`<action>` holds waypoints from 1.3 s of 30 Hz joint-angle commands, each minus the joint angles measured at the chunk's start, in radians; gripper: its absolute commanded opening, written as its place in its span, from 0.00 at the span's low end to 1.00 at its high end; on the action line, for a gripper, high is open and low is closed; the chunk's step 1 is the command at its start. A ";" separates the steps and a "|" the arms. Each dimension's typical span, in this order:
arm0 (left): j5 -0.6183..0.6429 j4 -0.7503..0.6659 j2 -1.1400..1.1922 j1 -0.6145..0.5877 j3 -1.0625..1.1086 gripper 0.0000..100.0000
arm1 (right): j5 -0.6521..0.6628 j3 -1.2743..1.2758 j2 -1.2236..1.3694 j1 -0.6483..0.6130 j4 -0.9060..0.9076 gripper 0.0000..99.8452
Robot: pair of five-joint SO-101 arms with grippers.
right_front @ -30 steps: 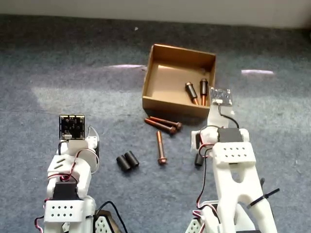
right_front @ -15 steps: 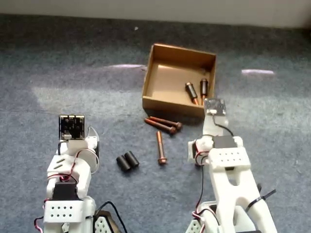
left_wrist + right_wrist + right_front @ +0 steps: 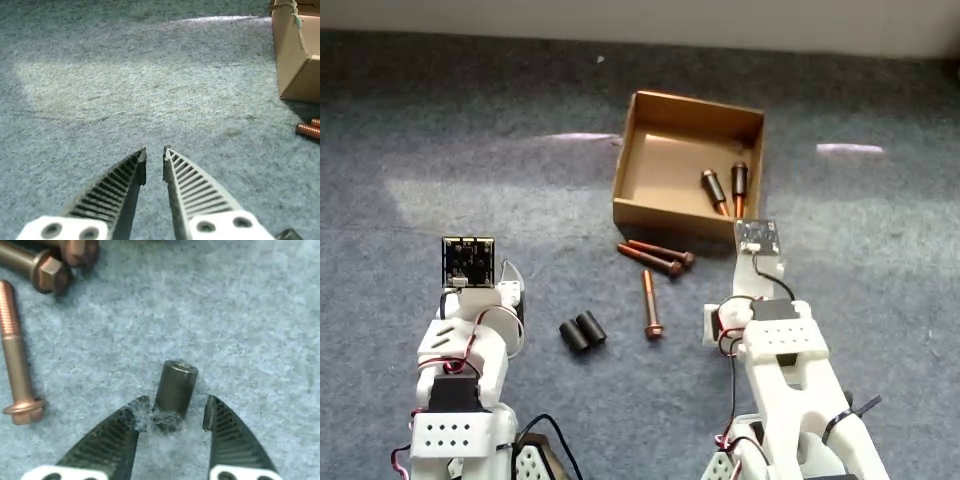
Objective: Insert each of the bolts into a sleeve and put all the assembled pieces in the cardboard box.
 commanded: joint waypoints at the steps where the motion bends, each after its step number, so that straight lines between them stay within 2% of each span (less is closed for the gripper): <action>1: -0.014 -0.020 -0.012 -0.012 0.028 0.09 | -0.012 0.005 -0.021 -0.013 -0.041 0.17; 8: -0.014 -0.020 -0.012 -0.012 0.028 0.08 | -0.012 -0.002 0.074 -0.042 -0.041 0.16; 14: -0.014 -0.020 -0.012 -0.012 0.028 0.08 | -0.008 -0.145 0.355 -0.036 -0.038 0.04; 23: -0.014 -0.020 -0.012 -0.012 0.028 0.08 | -0.005 -0.332 0.414 -0.039 0.182 0.01; 30: -0.014 -0.020 -0.012 -0.012 0.028 0.08 | -0.005 -0.433 0.236 -0.041 0.374 0.01; 37: -0.020 -0.020 -0.012 -0.012 0.028 0.09 | -0.005 -0.384 -0.054 -0.038 0.383 0.01; 39: -0.087 -0.018 -0.012 -0.012 0.028 0.08 | -0.005 -0.351 -0.085 -0.038 0.366 0.01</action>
